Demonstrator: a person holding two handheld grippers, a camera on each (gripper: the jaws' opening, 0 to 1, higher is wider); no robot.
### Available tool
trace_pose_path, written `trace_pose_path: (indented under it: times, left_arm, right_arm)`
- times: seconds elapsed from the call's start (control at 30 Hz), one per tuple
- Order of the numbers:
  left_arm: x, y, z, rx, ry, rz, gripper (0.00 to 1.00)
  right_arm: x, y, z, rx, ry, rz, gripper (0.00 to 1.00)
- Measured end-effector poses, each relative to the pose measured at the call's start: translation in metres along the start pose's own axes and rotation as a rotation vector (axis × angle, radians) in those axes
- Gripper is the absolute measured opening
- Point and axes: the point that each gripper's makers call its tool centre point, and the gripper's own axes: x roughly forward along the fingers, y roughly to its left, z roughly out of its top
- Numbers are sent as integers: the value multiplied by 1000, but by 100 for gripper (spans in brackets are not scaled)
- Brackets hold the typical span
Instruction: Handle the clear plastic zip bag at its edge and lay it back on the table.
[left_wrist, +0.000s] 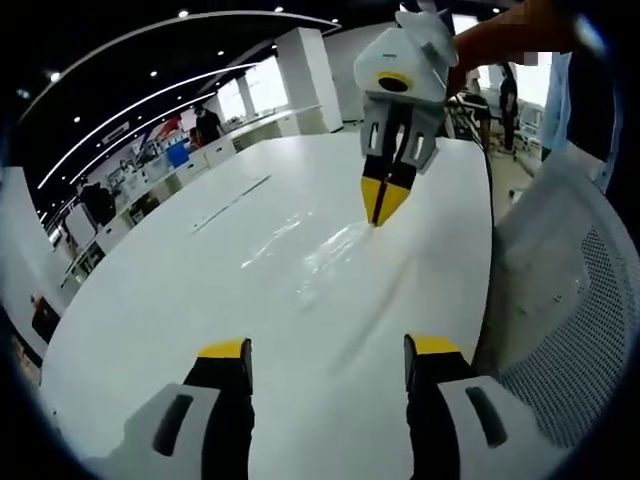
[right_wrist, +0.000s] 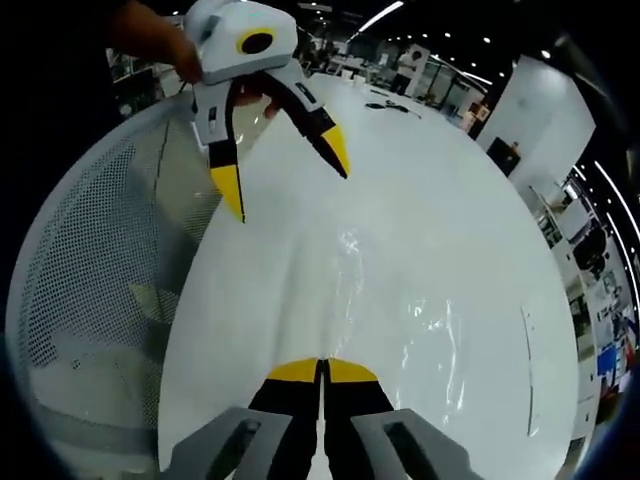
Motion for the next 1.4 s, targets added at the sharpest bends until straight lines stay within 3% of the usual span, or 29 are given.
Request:
trace_pose_path:
  times: [0.9, 1.4]
  left_arm:
    - [12, -3, 5, 232, 20, -61, 27]
    - [13, -4, 8, 283, 19, -76, 18]
  right_arm:
    - [-16, 9, 13, -91, -29, 13, 0]
    - [-21, 13, 19, -114, -48, 14, 0]
